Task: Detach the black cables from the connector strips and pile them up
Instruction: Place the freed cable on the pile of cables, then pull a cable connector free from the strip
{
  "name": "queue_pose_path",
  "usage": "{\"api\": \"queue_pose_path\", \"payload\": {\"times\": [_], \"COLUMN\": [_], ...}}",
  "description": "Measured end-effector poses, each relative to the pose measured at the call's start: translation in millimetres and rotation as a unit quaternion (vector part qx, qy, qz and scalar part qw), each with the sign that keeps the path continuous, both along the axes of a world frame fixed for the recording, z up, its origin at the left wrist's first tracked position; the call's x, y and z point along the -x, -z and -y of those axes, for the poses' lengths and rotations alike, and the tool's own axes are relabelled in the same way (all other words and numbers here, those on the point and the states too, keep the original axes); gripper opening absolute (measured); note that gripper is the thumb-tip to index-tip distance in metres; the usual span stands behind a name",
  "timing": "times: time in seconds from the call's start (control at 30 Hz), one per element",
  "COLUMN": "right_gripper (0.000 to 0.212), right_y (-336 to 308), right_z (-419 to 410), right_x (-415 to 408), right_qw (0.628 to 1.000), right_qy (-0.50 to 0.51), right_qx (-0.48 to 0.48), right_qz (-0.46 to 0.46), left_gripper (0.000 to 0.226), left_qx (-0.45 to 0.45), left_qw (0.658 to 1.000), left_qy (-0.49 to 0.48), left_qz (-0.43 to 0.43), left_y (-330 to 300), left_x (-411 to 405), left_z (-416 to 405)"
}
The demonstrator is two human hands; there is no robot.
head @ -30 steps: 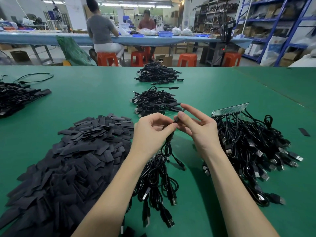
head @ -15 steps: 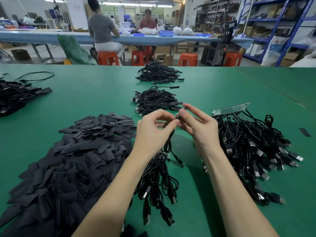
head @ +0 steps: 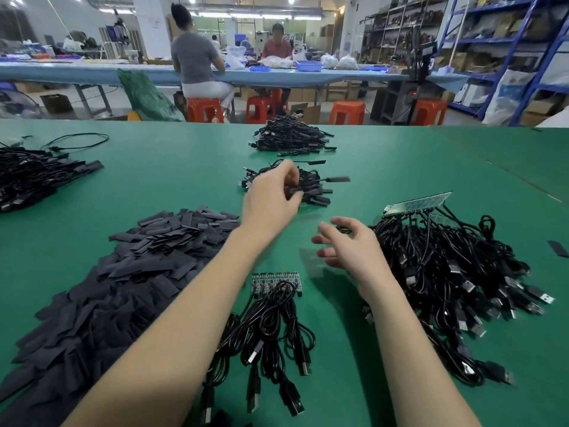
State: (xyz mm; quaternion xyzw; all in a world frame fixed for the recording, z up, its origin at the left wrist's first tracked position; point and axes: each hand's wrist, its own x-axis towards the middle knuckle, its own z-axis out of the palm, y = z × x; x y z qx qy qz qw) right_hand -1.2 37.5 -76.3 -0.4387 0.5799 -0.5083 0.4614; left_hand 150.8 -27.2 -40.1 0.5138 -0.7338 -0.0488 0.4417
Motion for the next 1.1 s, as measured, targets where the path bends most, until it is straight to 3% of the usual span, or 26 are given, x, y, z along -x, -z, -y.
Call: {"api": "queue_pose_path", "payload": {"times": [0.1, 0.17, 0.27, 0.43, 0.57, 0.67, 0.9, 1.0, 1.1], "right_gripper": [0.018, 0.013, 0.011, 0.010, 0.012, 0.014, 0.038, 0.041, 0.039], "right_y": [2.5, 3.6, 4.9, 5.4, -0.8, -8.3, -24.8, -23.8, -23.2], "right_z": [-1.8, -3.2, -5.4, -5.3, -7.2, -9.0, -11.0, -11.2, -10.1], "right_x": [-3.1, -3.7, -6.5, -8.8, -7.3, -8.8, -12.6, -11.9, -7.4], "right_qw": [0.998, 0.996, 0.992, 0.960, 0.907, 0.880, 0.819, 0.827, 0.839], "right_qy": [-0.030, -0.050, -0.068, -0.105, -0.183, -0.224, -0.313, -0.300, -0.278], "right_qx": [-0.003, -0.004, 0.002, 0.010, 0.009, -0.010, -0.071, -0.073, -0.046], "right_qz": [-0.060, -0.076, -0.109, -0.259, -0.379, -0.418, -0.476, -0.470, -0.465], "left_gripper": [0.010, 0.008, 0.017, 0.024, 0.021, 0.011, 0.011, 0.024, 0.031], "left_qx": [0.027, -0.004, -0.072, -0.059, -0.052, -0.086, -0.239, -0.273, -0.318], "left_qw": [0.982, 0.954, 0.928, 0.950, 0.988, 0.994, 0.960, 0.950, 0.939], "left_qy": [-0.041, -0.037, -0.032, -0.028, -0.008, 0.017, 0.092, 0.087, 0.111], "left_qz": [0.183, 0.298, 0.365, 0.306, 0.144, 0.066, 0.110, 0.126, 0.075], "left_y": [-6.7, -5.5, 3.0, 7.9, 8.9, 17.8, 33.4, 30.0, 25.9], "left_x": [6.2, 4.5, -1.1, -7.1, -14.9, -21.7, -31.9, -32.7, -42.4], "left_z": [43.3, 65.8, 82.2, 72.7, 30.9, -10.3, -49.0, -49.1, -48.8]}}
